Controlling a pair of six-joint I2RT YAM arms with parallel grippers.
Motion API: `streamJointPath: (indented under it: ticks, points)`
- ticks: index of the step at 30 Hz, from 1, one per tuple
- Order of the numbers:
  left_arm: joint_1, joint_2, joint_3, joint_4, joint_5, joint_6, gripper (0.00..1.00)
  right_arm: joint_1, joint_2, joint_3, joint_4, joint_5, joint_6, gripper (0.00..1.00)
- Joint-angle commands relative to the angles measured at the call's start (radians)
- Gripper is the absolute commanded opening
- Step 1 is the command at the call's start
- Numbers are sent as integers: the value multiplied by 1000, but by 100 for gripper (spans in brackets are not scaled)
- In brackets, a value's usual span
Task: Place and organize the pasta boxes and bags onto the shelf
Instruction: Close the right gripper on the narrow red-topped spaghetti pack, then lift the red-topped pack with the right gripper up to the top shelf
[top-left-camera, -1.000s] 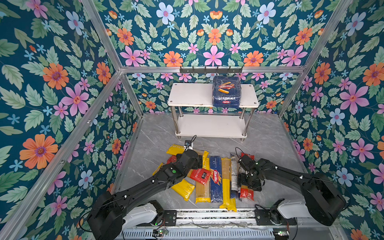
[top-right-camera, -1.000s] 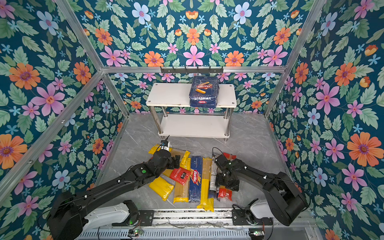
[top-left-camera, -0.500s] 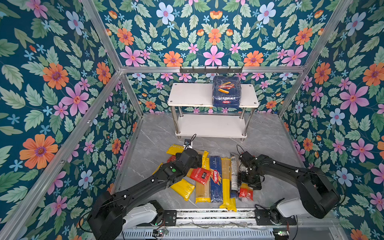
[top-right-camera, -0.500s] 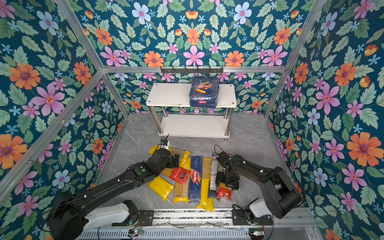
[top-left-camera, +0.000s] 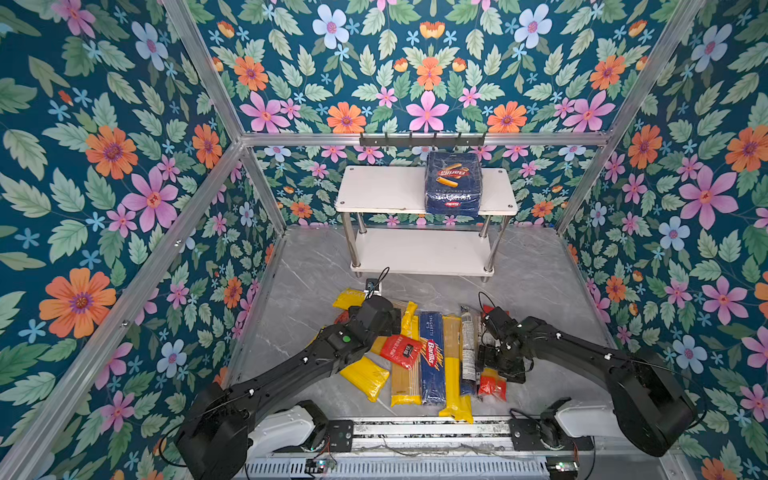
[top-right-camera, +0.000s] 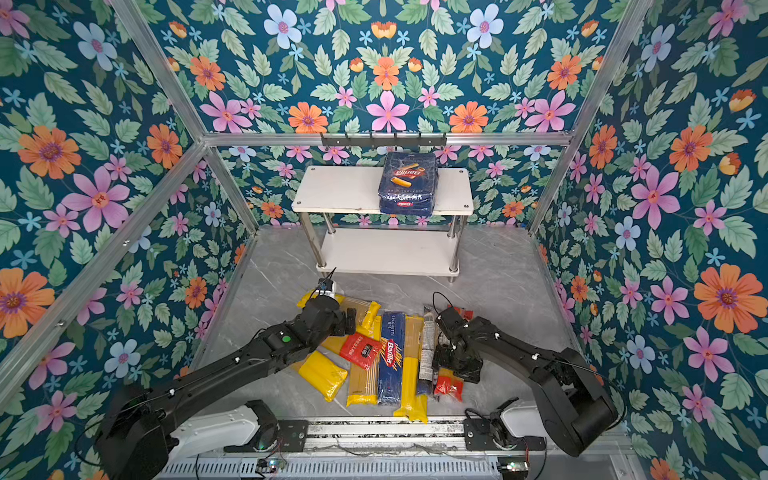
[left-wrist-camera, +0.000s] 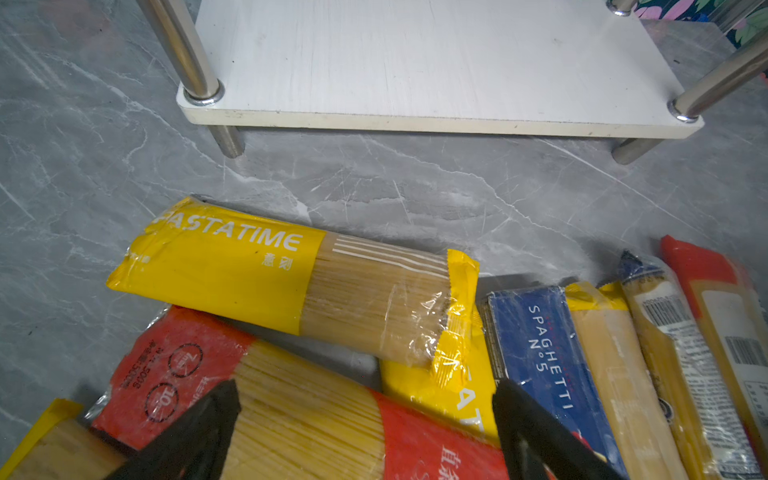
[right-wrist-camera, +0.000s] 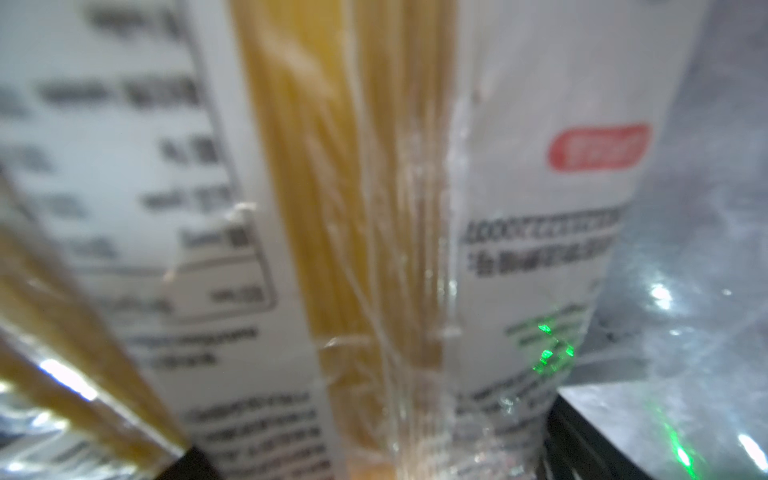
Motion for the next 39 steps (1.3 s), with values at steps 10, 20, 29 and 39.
streamJointPath:
  ticks: [10,20,29,39]
  points:
    - [12,-44,-23,15,8,7,98,11,33,-47,100,63,44,56]
    - [31,-19,13,18,33,26,98,12,-175,-37,-19,92,59,39]
    - [31,-18,42,-2,30,31,98,8,-213,48,-99,119,15,33]
    - [32,5,75,-12,25,42,98,-2,-322,95,-182,161,2,30]
